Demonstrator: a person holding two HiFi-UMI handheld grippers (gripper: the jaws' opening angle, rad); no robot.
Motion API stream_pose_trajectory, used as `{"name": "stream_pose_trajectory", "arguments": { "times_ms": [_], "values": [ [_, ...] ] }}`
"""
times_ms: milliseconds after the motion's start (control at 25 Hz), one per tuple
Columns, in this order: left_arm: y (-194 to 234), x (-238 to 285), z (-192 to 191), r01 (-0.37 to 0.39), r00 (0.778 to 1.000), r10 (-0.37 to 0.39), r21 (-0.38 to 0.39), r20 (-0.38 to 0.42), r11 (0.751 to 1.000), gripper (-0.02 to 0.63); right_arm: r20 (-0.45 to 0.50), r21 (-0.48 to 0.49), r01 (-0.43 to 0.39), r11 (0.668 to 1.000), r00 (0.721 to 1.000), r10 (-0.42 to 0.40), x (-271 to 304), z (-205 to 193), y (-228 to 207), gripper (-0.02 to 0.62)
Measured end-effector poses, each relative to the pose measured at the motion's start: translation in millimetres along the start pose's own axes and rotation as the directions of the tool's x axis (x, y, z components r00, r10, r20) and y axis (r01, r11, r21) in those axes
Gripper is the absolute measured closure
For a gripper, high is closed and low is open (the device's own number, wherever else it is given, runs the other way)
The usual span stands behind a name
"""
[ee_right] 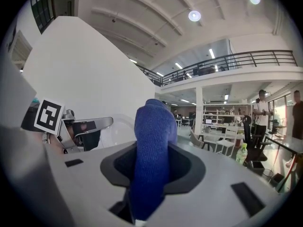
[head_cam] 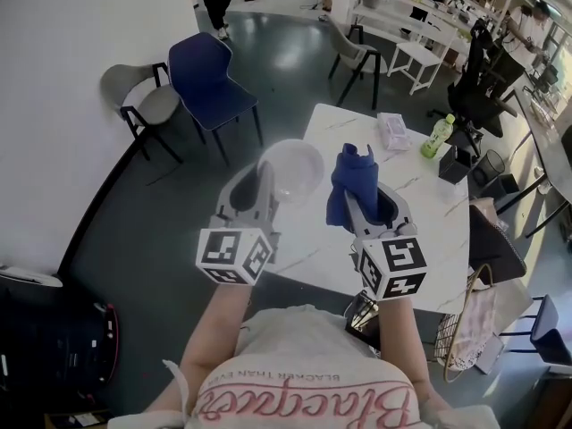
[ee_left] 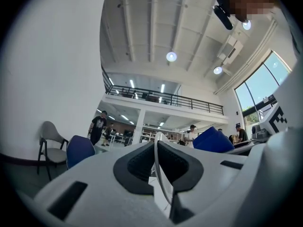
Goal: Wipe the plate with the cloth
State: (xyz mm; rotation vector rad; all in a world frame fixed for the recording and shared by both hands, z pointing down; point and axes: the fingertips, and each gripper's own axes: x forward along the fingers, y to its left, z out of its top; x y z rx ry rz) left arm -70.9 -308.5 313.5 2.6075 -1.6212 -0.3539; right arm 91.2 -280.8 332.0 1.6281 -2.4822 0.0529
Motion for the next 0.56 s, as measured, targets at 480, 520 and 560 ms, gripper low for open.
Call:
{"name": "stream_pose_trajectory", "arguments": {
  "times_ms": [480,520,560],
  "values": [
    [-1.2,-0.5,-3.3,0.013,1.000,-0.013,0.001,-0.013,1.000,0.586,-0.019,-0.021,0.005,1.000,1.000,-0.005,0.3,-4.1,3.6,0.468],
    [-1.1,-0.3,-3.8,0.015,1.000,-0.015,0.000,-0.014,1.000,0.585,-0.021,-0.022,0.006,1.000,1.000,-0.006,0.6,-4.5,3.5,0.468],
    [-1.2,-0.2,-4.2,0.016,1.000,-0.016,-0.001,-0.015,1.000,0.586,-0.023,-0.024,0.007,1.000,1.000,-0.007,0.8,-4.8,3.3,0.468]
  ]
}}
